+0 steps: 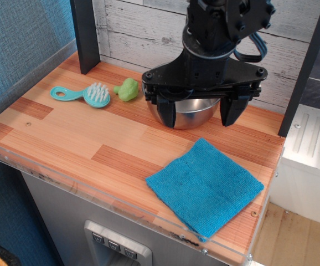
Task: Move the blue cloth to the left edge of the table
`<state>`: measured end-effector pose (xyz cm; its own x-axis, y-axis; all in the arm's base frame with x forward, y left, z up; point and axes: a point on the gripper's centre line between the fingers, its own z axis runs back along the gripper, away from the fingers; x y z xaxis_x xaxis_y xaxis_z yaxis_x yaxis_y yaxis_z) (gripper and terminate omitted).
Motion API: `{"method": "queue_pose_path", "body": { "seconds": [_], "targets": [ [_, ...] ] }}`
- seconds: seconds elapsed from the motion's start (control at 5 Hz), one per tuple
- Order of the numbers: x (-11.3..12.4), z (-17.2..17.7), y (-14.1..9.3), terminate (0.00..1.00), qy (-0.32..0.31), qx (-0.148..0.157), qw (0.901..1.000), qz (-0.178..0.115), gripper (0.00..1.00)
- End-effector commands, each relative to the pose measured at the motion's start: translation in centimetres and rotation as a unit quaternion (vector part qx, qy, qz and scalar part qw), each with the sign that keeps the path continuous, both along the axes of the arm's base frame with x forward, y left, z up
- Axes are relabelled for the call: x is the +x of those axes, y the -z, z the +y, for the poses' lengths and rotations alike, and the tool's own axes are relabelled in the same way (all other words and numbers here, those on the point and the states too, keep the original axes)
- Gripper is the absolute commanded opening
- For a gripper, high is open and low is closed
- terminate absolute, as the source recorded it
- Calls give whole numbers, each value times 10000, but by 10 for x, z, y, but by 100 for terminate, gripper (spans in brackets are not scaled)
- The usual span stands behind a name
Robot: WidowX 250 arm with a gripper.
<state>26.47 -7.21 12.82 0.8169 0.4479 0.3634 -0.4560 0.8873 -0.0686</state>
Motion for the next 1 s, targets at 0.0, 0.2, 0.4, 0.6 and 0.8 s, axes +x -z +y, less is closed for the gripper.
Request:
{"method": "queue_pose_path", "body": {
  "seconds": [0.0, 0.2, 0.4, 0.6, 0.8],
  "targets": [
    [0, 0, 0, 0, 0, 0, 10000, 0, 100],
    [4, -2, 21, 0, -33, -61, 9998, 163, 100],
    [10, -5, 46, 0, -33, -64, 9995, 322, 100],
    [15, -8, 69, 0, -17, -103, 9989, 467, 100],
    [16, -11, 94, 0, -2, -176, 9975, 680, 100]
  ]
}}
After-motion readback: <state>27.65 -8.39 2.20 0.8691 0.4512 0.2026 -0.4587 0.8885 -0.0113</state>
